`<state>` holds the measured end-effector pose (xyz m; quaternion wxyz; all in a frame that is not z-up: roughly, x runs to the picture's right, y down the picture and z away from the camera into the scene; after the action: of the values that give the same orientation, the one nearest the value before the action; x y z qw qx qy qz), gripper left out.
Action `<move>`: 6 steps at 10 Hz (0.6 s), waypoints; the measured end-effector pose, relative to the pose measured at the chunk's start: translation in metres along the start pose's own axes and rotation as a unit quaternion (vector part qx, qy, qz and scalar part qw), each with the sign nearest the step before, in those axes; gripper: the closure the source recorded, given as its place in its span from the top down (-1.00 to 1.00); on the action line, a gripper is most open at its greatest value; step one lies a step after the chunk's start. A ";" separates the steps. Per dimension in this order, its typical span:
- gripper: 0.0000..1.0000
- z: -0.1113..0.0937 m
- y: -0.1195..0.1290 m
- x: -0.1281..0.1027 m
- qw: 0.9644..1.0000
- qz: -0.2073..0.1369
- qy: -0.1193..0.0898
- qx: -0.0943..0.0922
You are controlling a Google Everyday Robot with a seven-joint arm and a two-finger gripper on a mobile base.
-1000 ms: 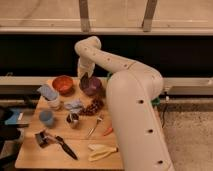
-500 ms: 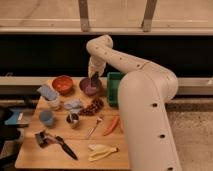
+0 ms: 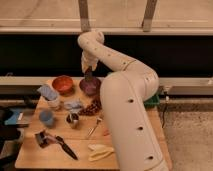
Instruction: Wipe purple bowl with eraser
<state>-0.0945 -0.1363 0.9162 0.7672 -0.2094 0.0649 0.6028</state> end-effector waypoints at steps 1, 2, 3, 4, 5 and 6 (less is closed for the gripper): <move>-0.76 0.000 0.010 0.001 1.000 -0.013 0.000 -0.003; -0.76 -0.002 0.017 0.004 1.000 -0.023 -0.001 -0.004; -0.76 -0.002 0.024 0.013 1.000 -0.031 0.002 -0.007; -0.76 -0.003 0.027 0.026 0.999 -0.032 0.005 -0.008; -0.76 -0.003 0.027 0.045 0.999 -0.031 0.012 -0.007; -0.76 -0.002 0.026 0.061 0.999 -0.030 0.018 -0.007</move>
<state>-0.1031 -0.0772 0.8865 0.7823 -0.2276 0.0686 0.5758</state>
